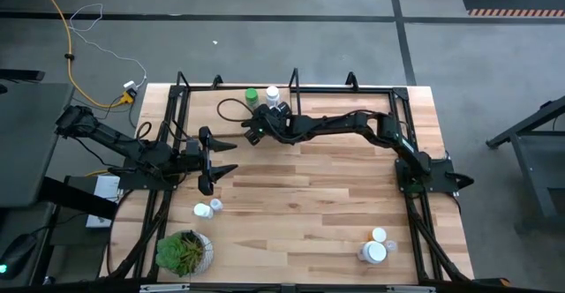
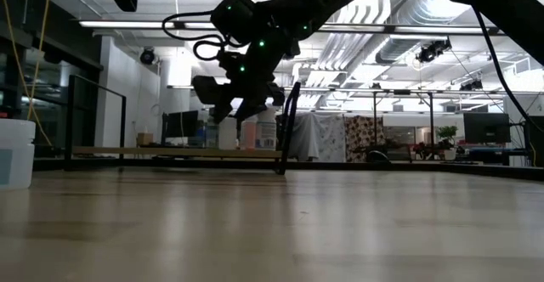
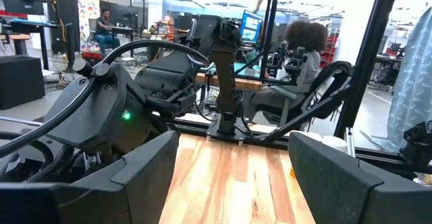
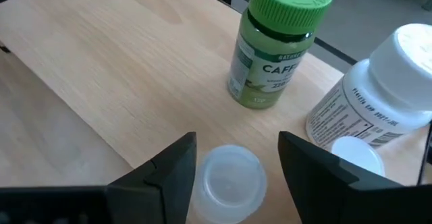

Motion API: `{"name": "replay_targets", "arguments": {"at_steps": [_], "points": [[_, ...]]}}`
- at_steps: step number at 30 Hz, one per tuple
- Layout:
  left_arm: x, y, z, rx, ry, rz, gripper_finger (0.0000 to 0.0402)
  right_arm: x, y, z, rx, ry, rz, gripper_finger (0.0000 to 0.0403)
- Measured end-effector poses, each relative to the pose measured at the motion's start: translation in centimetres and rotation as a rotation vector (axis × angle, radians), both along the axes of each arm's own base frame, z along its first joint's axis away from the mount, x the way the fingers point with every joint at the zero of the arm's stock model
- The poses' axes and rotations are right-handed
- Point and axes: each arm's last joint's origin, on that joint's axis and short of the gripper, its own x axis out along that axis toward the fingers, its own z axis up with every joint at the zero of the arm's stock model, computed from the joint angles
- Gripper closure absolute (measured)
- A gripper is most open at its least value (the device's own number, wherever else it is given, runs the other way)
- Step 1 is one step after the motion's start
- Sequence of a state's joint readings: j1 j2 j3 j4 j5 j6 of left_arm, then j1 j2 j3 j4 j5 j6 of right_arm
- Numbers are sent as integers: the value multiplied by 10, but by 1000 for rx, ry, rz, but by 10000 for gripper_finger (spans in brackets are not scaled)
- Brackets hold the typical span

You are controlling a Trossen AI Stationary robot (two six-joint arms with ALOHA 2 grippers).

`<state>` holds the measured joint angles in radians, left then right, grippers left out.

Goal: Pick and place medicine bottles onto shelf by color
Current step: Put the small blue pill bottle on the shelf

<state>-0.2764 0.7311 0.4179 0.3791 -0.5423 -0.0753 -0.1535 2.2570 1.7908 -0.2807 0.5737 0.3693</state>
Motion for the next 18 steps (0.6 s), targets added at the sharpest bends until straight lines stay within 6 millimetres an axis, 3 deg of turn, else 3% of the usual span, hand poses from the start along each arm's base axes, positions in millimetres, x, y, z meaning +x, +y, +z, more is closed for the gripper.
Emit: {"name": "replay_targets", "arguments": {"at_steps": [7, 12, 18], "points": [[0, 0, 0, 0, 0, 0, 126, 3, 0, 15, -40, -6, 28, 198], [0, 0, 0, 0, 0, 0, 126, 10, 4, 39, -111, -2, 99, 198], [0, 0, 0, 0, 0, 0, 126, 9, 21, 58, -177, 124, 210, 198]]}}
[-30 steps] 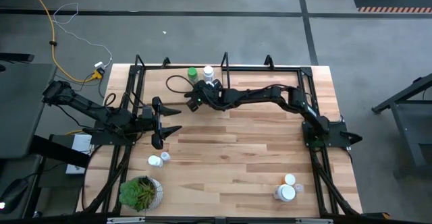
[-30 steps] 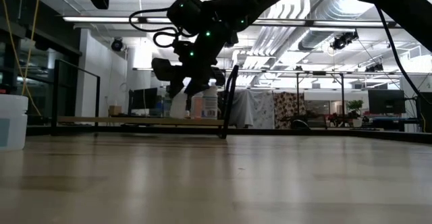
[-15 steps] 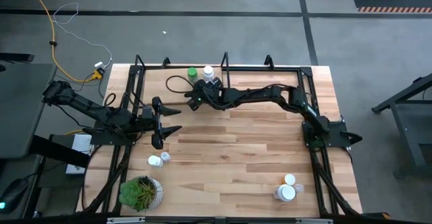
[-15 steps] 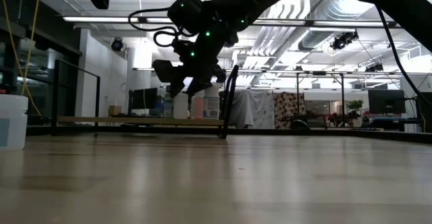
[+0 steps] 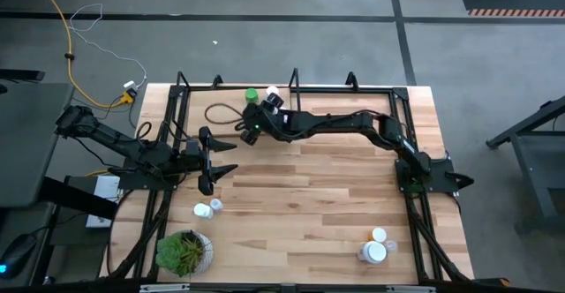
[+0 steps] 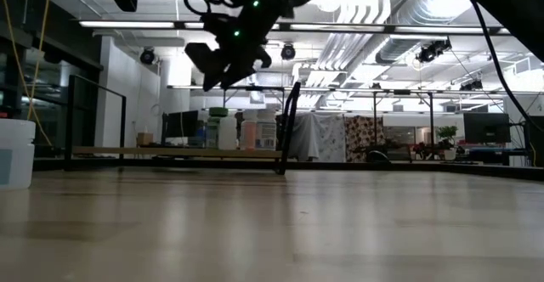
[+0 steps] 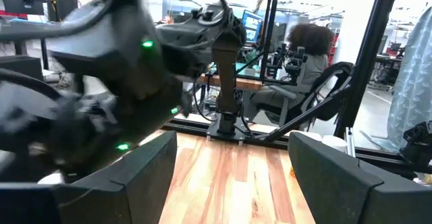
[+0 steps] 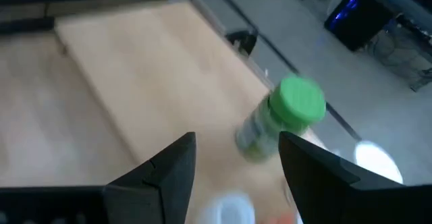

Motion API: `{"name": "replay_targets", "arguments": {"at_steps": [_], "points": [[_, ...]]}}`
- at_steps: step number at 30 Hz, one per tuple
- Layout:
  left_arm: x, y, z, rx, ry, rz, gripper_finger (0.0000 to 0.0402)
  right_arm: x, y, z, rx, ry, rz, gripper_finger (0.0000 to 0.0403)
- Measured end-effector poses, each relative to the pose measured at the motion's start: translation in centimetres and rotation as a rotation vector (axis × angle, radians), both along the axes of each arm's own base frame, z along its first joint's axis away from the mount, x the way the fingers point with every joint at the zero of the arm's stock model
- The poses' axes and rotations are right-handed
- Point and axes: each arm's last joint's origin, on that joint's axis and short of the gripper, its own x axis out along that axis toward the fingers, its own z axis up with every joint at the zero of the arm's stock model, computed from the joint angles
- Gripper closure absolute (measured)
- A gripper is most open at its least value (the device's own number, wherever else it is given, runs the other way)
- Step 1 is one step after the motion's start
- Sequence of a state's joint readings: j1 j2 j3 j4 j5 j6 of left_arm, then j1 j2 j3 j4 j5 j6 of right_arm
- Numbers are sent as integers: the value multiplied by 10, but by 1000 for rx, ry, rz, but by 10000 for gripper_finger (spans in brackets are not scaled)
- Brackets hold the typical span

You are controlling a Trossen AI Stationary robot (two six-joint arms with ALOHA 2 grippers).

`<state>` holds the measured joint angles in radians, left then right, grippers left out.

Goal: Pick and place medicine bottles onto shelf by color
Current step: Put the small blue pill bottle on the shelf

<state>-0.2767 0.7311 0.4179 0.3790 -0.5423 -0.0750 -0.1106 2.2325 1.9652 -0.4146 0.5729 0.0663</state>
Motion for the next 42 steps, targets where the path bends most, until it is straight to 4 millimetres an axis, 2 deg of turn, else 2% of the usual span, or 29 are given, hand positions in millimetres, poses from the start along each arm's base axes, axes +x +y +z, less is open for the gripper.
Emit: {"name": "replay_targets", "arguments": {"at_steps": [6, 9, 11, 14, 17, 21, 24, 27, 31, 42], "points": [[0, 0, 0, 1, 2, -5, 126, -20, 29, 4, -2, 102, 66, 198], [0, 0, 0, 2, 4, -14, 126, -42, 50, 0, 1, 110, 94, 198], [0, 0, 0, 2, 4, -14, 126, -64, 63, -5, 0, 100, 95, 198], [-1, 0, 0, 1, 0, -14, 126, -103, 84, -8, 20, 9, 118, 198], [-1, 0, 1, 10, 3, -14, 126, -141, 106, -9, 48, -161, 174, 198], [-1, 0, 0, 17, 5, -13, 126, -182, 130, -5, 113, -378, 392, 198], [-1, 0, 0, 19, 7, -13, 126, -204, 138, 1, 117, -500, 551, 198], [-1, 0, 0, 19, 7, -13, 126, -219, 140, 13, 73, -589, 617, 198], [-1, 0, 0, 19, 7, -12, 126, -229, 139, 25, 56, -615, 628, 198], [-1, 0, 0, 26, 11, 3, 126, -231, 140, 22, 59, -564, 635, 198]]}}
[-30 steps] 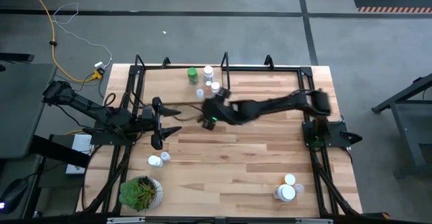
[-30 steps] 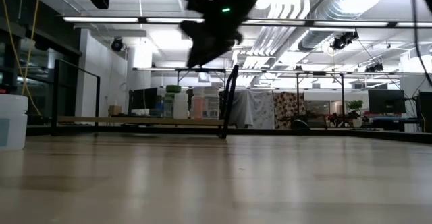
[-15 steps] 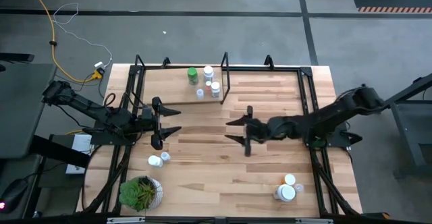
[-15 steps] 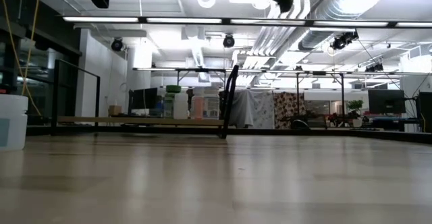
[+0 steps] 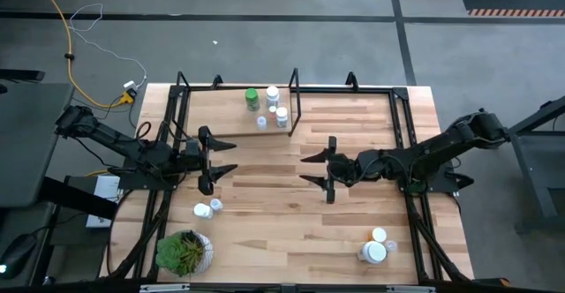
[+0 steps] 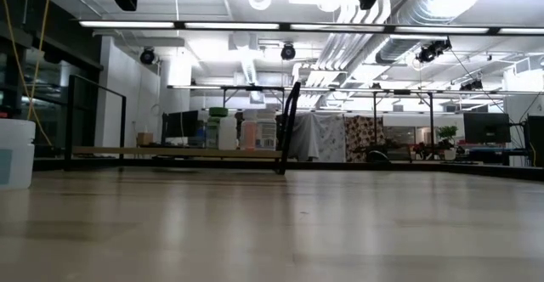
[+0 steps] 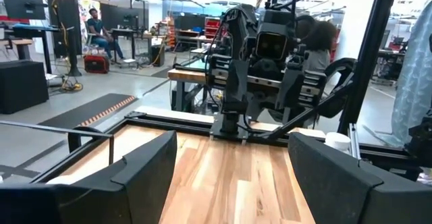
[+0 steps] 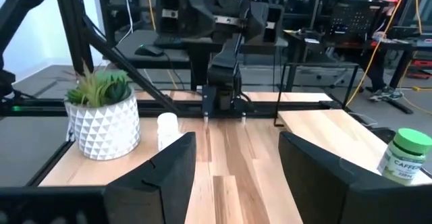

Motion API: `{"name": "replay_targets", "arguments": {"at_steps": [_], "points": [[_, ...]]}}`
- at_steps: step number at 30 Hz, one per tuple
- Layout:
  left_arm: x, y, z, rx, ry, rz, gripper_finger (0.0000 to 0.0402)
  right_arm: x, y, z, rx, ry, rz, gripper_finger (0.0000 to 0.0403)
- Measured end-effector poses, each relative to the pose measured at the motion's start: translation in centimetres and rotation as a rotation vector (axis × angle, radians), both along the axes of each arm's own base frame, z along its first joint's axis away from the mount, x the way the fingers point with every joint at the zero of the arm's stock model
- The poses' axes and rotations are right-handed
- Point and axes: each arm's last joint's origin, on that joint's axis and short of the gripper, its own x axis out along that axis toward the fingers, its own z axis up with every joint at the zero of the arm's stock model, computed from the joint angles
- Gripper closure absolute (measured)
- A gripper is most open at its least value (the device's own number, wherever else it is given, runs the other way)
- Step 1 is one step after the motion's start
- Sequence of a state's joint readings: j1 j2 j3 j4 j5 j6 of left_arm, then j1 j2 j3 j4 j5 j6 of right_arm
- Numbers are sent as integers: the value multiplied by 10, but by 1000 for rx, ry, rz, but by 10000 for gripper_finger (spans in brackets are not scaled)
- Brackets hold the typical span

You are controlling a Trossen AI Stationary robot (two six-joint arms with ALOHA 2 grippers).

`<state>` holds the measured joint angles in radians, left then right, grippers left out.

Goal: Pick and place medicine bottles onto shelf by color
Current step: Put the small blue pill bottle on the shelf

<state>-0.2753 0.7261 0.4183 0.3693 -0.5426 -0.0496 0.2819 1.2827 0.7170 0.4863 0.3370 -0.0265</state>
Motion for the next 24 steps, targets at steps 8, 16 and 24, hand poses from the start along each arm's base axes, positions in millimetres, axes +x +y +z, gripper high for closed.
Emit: {"name": "replay_targets", "arguments": {"at_steps": [8, 16, 24], "points": [[6, -2, -7, -177, 10, -8, 126, 0, 0, 0, 3, 0, 0, 198], [40, -13, -4, -323, 507, 46, 126, 0, 0, 0, 4, -4, -1, 198], [44, -33, -16, -641, 1067, 70, 126, 0, 0, 0, 26, -4, -3, 198]]}}
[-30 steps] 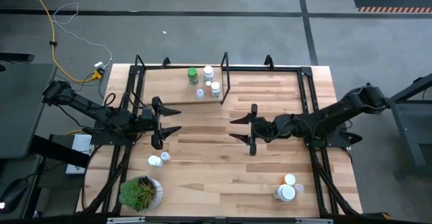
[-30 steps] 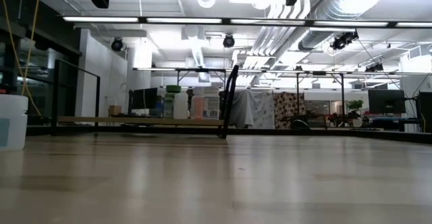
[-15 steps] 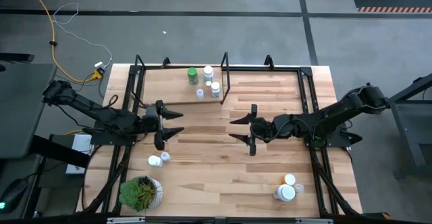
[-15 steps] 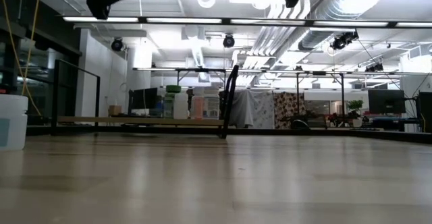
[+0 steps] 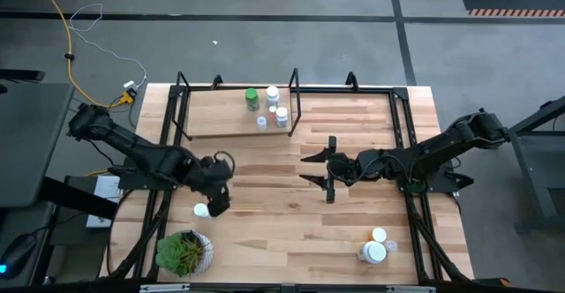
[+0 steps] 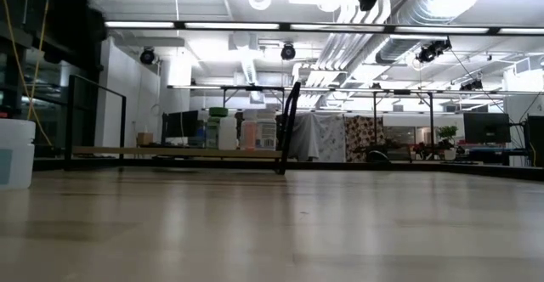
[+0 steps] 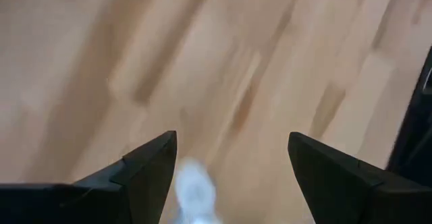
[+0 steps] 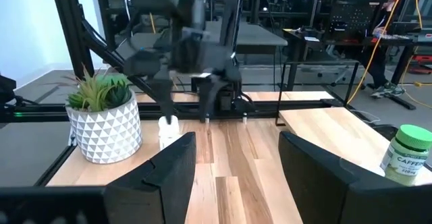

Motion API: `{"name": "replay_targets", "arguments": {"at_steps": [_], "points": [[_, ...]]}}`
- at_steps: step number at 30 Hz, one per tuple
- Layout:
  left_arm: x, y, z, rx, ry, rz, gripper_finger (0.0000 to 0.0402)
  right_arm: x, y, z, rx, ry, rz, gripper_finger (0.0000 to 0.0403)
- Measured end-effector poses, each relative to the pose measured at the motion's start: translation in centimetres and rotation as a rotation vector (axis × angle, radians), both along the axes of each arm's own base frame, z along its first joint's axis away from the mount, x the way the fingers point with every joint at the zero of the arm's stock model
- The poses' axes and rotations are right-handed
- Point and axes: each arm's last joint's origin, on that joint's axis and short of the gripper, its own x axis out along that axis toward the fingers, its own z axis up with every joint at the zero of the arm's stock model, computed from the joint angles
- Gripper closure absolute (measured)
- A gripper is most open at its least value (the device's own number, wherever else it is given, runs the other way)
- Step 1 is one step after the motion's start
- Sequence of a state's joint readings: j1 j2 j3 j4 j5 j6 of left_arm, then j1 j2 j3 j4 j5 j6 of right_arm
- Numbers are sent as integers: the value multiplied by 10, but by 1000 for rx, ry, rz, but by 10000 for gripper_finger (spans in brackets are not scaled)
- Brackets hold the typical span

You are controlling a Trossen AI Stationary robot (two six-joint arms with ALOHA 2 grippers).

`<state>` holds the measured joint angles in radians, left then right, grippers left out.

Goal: Pick and place medicine bottles onto shelf by color
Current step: Put the small blue pill bottle on the shelf

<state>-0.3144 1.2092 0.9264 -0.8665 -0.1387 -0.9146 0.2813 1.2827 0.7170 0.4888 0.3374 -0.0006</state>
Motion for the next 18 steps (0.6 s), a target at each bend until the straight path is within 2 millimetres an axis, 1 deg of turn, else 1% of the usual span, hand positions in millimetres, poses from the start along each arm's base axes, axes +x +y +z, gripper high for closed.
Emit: {"name": "replay_targets", "arguments": {"at_steps": [3, 8, 18], "points": [[-2, -9, -12, -46, 98, 29, 126, 0, 0, 0, 0, 0, 0, 198], [4, -19, -27, -75, 185, 47, 126, 0, 0, 0, 1, 0, 0, 198], [14, -25, -55, -27, 325, 37, 126, 0, 0, 0, 1, -1, 0, 198]]}}
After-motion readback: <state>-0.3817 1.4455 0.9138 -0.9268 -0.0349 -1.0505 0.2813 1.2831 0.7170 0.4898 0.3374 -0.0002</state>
